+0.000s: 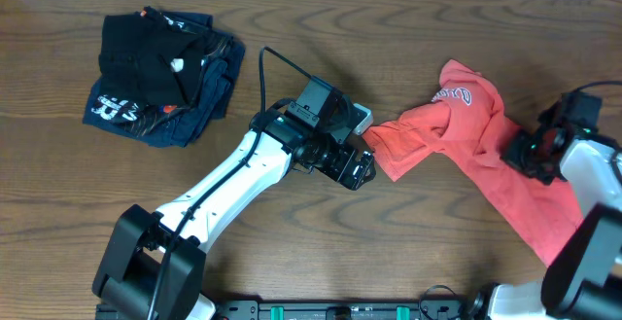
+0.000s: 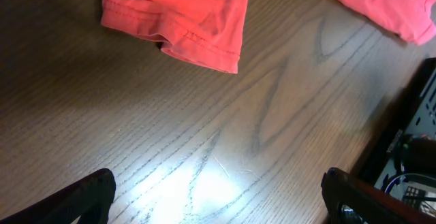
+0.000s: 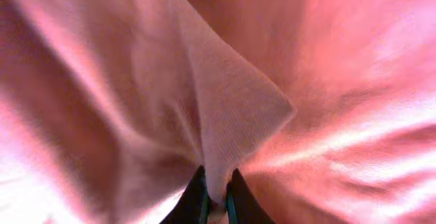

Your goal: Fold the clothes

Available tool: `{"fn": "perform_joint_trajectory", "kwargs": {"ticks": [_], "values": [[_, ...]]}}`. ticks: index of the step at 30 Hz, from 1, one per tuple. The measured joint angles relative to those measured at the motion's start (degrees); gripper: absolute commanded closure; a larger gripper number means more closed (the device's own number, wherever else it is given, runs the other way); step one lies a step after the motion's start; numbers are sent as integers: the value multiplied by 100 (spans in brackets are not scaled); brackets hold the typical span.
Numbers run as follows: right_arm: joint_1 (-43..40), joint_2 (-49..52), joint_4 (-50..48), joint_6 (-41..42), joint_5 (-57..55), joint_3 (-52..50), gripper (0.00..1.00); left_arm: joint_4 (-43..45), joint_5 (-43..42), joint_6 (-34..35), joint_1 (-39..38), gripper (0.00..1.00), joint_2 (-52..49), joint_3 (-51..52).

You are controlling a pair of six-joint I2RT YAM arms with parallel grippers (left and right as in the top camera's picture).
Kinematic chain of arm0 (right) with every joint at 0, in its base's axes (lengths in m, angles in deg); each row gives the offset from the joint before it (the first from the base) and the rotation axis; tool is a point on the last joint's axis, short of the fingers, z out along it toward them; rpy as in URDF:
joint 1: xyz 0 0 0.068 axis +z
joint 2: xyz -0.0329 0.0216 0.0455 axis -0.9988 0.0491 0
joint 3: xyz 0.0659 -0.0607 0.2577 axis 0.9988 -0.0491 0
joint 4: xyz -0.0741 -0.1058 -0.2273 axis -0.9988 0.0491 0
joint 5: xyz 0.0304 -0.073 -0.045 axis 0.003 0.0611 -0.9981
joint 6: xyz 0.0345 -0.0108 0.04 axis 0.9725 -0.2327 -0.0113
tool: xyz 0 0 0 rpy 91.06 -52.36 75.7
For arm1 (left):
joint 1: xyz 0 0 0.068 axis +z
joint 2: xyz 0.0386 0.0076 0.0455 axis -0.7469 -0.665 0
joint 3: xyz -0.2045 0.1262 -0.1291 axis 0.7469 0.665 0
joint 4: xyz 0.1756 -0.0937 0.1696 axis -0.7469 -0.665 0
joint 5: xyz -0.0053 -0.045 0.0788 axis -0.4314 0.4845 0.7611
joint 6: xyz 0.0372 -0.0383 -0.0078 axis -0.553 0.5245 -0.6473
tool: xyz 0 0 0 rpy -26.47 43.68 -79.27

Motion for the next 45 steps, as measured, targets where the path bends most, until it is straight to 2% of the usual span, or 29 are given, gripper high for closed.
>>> {"fn": "perform_joint_trajectory", "kwargs": {"ticks": [6, 13, 19, 25, 28, 30, 36, 41, 45], "values": [[0, -855, 33, 7, 4, 229, 99, 0, 83, 0, 0, 2, 0, 0], [-92, -1099, -417, 391, -433, 227, 99, -2, 151, 0, 0, 2, 0, 0], [-942, -1097, -1648, 890, -658, 315, 99, -68, 168, 0, 0, 2, 0, 0], [-1836, -1097, -1832, 1008, -522, 901, 99, -85, 168, 0, 0, 2, -2, 0], [-2103, -1097, -1891, 1036, -435, 1060, 96, -83, 168, 0, 0, 2, 0, 0], [-2197, -1097, -1895, 1054, -313, 1073, 98, -68, 168, 0, 0, 2, -2, 0], [-2004, -1095, -1845, 1064, 728, 1073, 99, 4, 168, 0, 0, 2, -2, 0], [-1403, -1095, -1840, 1064, 1707, 1073, 99, -2, 170, 0, 0, 2, -2, 0], [-951, -1095, -1989, 990, 2000, 1073, 99, -4, 170, 0, 0, 2, -2, 0]]}}
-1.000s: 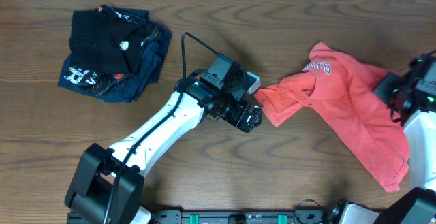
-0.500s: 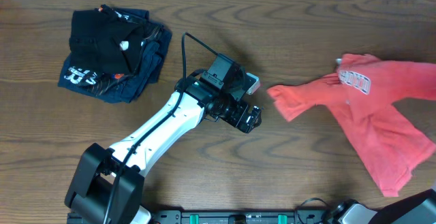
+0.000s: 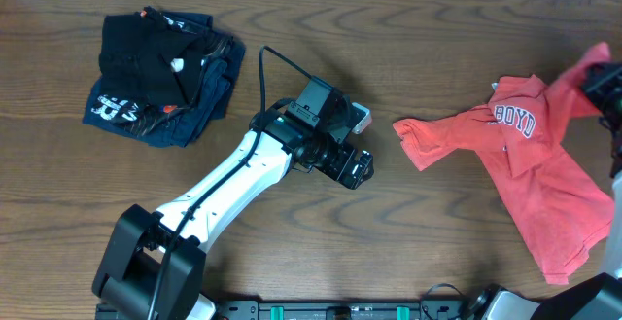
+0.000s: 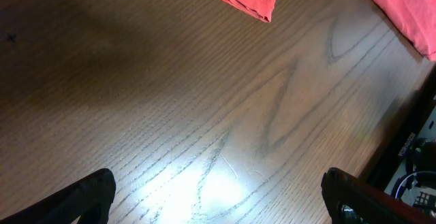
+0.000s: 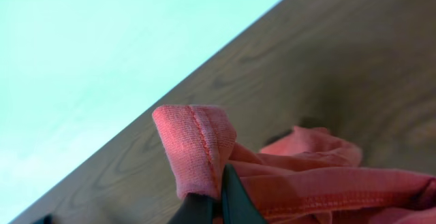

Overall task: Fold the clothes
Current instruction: 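Grasp the t-shirt near the BOYD print with the right gripper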

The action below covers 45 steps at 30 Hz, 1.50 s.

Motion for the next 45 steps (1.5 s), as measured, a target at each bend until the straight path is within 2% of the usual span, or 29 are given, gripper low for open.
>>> {"fn": "perform_joint_trajectory", "kwargs": {"ticks": [3, 7, 8, 10, 11, 12, 14, 17, 21, 27, 33, 35, 39, 41, 45], "values": [[109, 0, 74, -59, -345, 2, 98, -48, 0, 0, 0, 2, 0, 0], [-13, 0, 562, -46, -1790, 9, 99, -177, 0, 0, 0, 2, 0, 0], [-72, 0, 721, -33, -2090, 11, 96, -201, 0, 0, 0, 2, 0, 0], [-317, 15, 1073, 151, -2767, 11, 61, -225, 0, 0, 0, 2, 0, 0], [-492, 33, 1158, 232, -2896, 11, 53, -229, 0, 0, 0, 2, 0, 0], [-640, 48, 1241, 229, -2892, 11, 48, -227, 0, 0, 0, 2, 0, 0], [-903, 83, 1412, 192, -2632, 11, 47, -181, 0, 0, 0, 2, 0, 0], [-933, 98, 1694, -35, -1808, 13, 48, -101, 0, 0, 0, 2, 0, 0], [-433, 103, 2337, -378, -1178, 15, 48, -52, 0, 0, 0, 2, 0, 0], [973, 426, 2378, -638, -1506, -24, 48, -50, 0, 0, 0, 2, 0, 0], [1556, 1279, 1749, -758, -2225, -57, 51, -184, 0, 0, 0, 2, 0, 0], [1574, 1606, 1633, -811, -2441, -66, 57, -234, 2, 0, 0, 2, 0, 0], [1574, 1996, 1578, -879, -2658, -76, 80, -293, 0, 0, 0, 2, 0, 0], [1574, 2052, 1617, -911, -2712, -85, 99, -291, 2, 0, 0, 2, 0, 0], [1574, 2004, 1786, -885, -2743, -85, 99, -289, 0, 0, 0, 2, 0, 0]]}}
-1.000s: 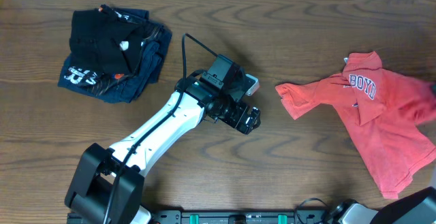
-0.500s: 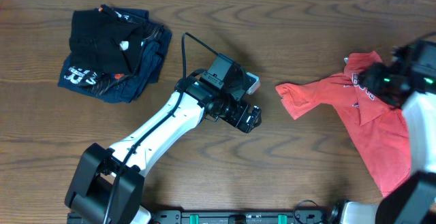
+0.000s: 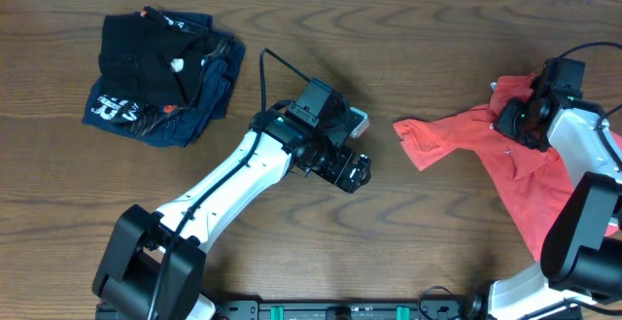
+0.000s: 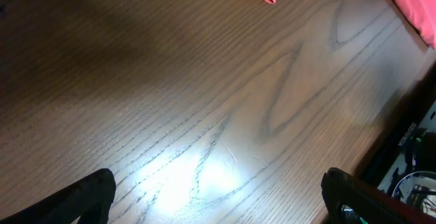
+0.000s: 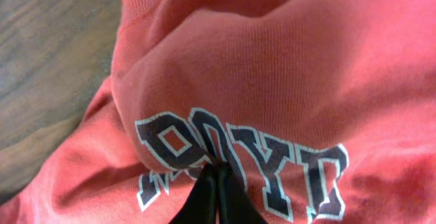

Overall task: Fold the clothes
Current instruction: 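Grasp the t-shirt near the BOYD print with the right gripper, then stretch the t-shirt between grippers, pulling right gripper toward the right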

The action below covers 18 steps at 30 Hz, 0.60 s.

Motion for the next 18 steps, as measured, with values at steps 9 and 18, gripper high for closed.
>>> {"fn": "perform_joint_trajectory", "kwargs": {"ticks": [9, 18], "values": [[221, -1480, 140, -13, 544, 11, 99, 4, 2, 0, 0, 2, 0, 0], [1405, -2291, -1425, -92, 1069, 107, 99, -297, 7, 0, 20, 1, 4, 0]]}}
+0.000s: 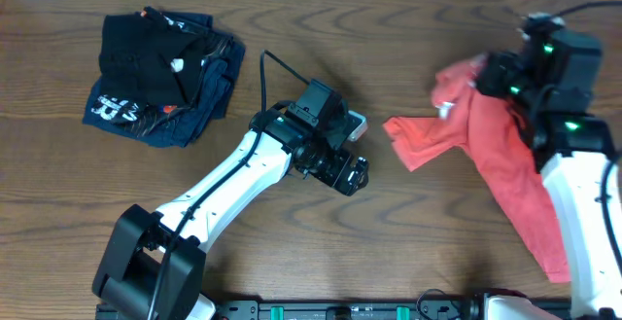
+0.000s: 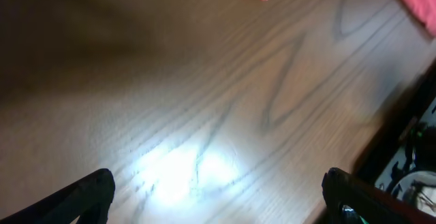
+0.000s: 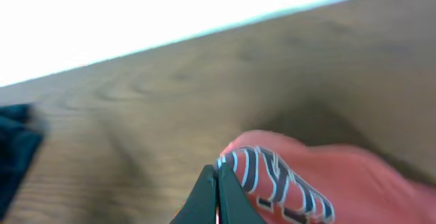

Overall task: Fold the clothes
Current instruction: 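Stretch the t-shirt between grippers, pulling right gripper toward the right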

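A coral-red shirt with dark lettering lies on the right of the table, one sleeve reaching left and its body trailing to the front right. My right gripper is shut on the printed chest fabric and holds that part up off the table. The same gripper sits near the shirt's upper end in the overhead view. My left gripper hovers over bare wood left of the sleeve, its fingers wide apart and open with nothing between them. The sleeve's tip shows at the top of the left wrist view.
A pile of folded dark clothes sits at the back left. The table's back edge runs behind the right gripper. The front edge with dark rails lies below the left arm.
My right gripper has moved back and to the left, lifting the lettered part of the shirt off the table. The shirt's upper end and sleeve shifted slightly left. The left arm barely moved.
The shirt lay bunched mid-right with my right gripper shut on it. Then it was at the far right, spread with its lettering up, a corner held high. Then the gripper pinched the lettering on the table. Now that part is lifted. The left gripper stayed open throughout.
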Available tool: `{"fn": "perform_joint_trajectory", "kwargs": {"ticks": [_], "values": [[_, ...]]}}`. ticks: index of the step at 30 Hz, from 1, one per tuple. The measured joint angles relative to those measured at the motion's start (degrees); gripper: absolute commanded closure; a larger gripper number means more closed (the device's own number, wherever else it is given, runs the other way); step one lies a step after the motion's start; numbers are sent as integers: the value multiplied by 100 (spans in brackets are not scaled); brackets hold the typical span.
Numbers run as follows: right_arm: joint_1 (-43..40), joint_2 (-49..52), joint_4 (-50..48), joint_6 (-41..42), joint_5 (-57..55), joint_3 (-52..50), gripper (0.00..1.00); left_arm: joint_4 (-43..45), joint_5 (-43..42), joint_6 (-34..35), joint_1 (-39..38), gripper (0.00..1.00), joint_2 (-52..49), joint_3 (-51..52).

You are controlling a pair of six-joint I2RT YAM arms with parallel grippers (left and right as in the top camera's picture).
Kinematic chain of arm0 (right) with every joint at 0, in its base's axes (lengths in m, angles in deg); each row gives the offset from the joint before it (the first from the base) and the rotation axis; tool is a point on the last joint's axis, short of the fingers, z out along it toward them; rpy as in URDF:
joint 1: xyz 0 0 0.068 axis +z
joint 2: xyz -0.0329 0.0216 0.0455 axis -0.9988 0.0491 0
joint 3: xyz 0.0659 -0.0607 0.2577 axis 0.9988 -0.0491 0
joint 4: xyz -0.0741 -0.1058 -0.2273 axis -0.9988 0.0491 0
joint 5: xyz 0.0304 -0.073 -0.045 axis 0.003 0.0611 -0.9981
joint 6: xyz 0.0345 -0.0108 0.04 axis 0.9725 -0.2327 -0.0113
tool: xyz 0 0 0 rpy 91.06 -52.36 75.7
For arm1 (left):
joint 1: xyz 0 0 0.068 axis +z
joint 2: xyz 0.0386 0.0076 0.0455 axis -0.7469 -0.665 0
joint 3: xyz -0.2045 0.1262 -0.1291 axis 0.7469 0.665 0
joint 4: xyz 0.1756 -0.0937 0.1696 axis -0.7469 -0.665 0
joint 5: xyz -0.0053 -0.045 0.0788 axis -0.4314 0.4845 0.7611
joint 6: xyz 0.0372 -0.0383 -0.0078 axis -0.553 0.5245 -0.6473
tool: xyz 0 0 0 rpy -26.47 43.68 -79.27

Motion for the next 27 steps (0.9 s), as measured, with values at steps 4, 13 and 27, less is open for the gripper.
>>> {"fn": "perform_joint_trajectory", "kwargs": {"ticks": [4, 13, 27], "values": [[748, 494, -970, -15, 297, 9, 99, -501, 122, 2, 166, 1, 155, 0], [2291, 1484, -1510, -221, 560, 4, 42, -1025, 911, -2, 584, 2, 1309, 0], [-413, 306, 2024, 232, 184, 52, 39, -433, 1088, -2, 205, 2, 302, -7]]}}
